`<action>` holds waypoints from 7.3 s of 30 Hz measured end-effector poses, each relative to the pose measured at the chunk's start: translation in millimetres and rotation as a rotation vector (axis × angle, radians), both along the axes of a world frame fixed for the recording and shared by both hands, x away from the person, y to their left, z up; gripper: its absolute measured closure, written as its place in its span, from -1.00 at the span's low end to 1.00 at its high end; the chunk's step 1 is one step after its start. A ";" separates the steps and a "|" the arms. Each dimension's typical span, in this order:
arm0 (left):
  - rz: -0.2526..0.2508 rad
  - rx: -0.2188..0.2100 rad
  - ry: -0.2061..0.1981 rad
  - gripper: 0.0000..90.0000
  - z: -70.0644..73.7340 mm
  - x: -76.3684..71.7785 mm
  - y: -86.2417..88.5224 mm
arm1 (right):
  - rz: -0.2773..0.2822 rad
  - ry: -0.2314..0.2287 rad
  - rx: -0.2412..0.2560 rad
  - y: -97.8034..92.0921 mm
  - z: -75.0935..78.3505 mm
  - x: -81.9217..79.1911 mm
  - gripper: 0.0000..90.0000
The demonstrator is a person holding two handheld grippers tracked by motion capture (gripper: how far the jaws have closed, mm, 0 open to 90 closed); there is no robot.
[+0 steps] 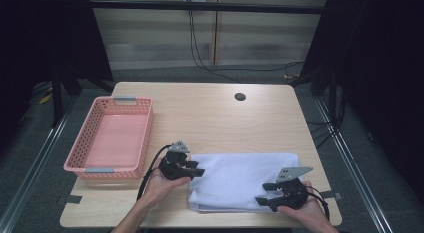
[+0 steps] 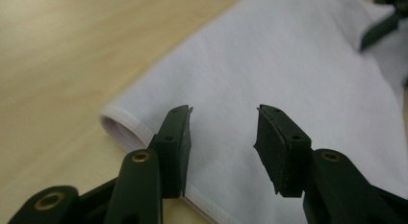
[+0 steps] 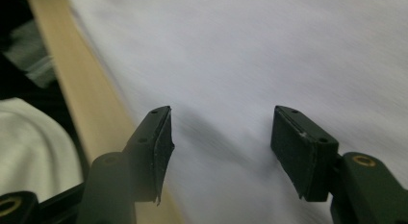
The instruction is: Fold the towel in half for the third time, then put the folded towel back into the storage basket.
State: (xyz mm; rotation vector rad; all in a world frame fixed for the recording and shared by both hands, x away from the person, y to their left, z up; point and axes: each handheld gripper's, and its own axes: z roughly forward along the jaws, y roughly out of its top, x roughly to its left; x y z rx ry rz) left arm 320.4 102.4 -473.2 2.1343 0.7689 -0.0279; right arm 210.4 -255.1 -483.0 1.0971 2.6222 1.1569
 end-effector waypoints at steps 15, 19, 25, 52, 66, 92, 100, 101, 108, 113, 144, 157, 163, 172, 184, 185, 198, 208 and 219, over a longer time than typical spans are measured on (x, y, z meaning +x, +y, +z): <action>0.072 -0.005 -0.006 0.13 -2.2 28.2 7.5 | 0.270 0.029 0.121 154.9 3.3 29.3 -0.15; 0.096 -0.015 -0.002 0.13 -3.4 29.8 14.0 | 0.273 0.016 0.128 172.6 -6.4 33.2 -0.10; 0.139 -0.005 0.004 0.04 -7.4 30.8 19.6 | 0.273 -0.080 0.056 180.8 -18.1 18.0 -0.11; 0.127 0.073 0.014 -0.21 -26.0 41.3 6.0 | 0.213 -0.117 0.023 175.9 -17.3 21.6 0.68; 0.062 -0.049 0.044 0.76 -15.6 34.9 1.5 | 0.199 -0.089 0.099 167.6 -3.2 28.0 0.73; 0.112 -0.222 -0.105 0.75 96.3 50.7 38.9 | 0.208 -0.213 0.292 173.4 113.3 58.3 0.73; 0.150 -0.192 -0.159 0.75 113.9 44.1 47.0 | 0.224 -0.259 0.323 191.4 131.0 55.3 0.72; 0.149 -0.200 -0.157 0.75 108.0 43.8 44.4 | 0.213 -0.252 0.322 191.2 126.4 55.2 0.72; 0.118 -0.166 -0.108 0.73 79.6 54.1 12.7 | 0.127 -0.228 0.322 159.4 103.1 51.4 0.71; 0.080 -0.133 -0.095 0.71 71.5 54.0 -17.7 | 0.039 -0.217 0.312 129.0 88.9 40.2 0.70; -0.132 -0.120 -0.046 0.48 31.5 -11.3 -53.4 | -0.234 -0.190 0.108 16.7 38.5 32.2 -0.26; -0.215 0.014 0.030 0.34 -4.6 -69.1 -24.7 | -0.240 -0.132 0.014 44.6 20.7 111.2 0.26; -0.204 0.032 0.029 0.29 -8.3 -73.0 -27.6 | -0.261 -0.103 -0.025 17.7 8.2 102.2 0.81; -0.089 0.010 -0.023 -0.04 0.1 -86.9 8.0 | -0.206 -0.091 0.002 9.7 -3.0 98.7 -0.01; -0.097 0.070 0.038 -0.34 -20.3 -72.4 -2.7 | -0.185 -0.021 0.063 7.2 -9.8 112.5 -0.46; -0.105 0.076 0.040 -0.36 -20.1 -72.1 -4.7 | -0.171 -0.002 0.064 7.9 -11.2 112.9 -0.47; -0.120 0.083 0.039 -0.06 -20.2 -69.7 -21.0 | -0.120 0.024 0.023 8.4 -18.3 115.1 -0.50; -0.152 0.122 0.022 0.49 -17.8 -69.7 -21.7 | -0.071 0.036 0.028 14.7 -16.6 105.7 0.25; -0.133 0.047 0.069 0.58 -14.5 -66.4 -14.5 | -0.093 0.029 0.042 18.9 -12.3 100.5 0.52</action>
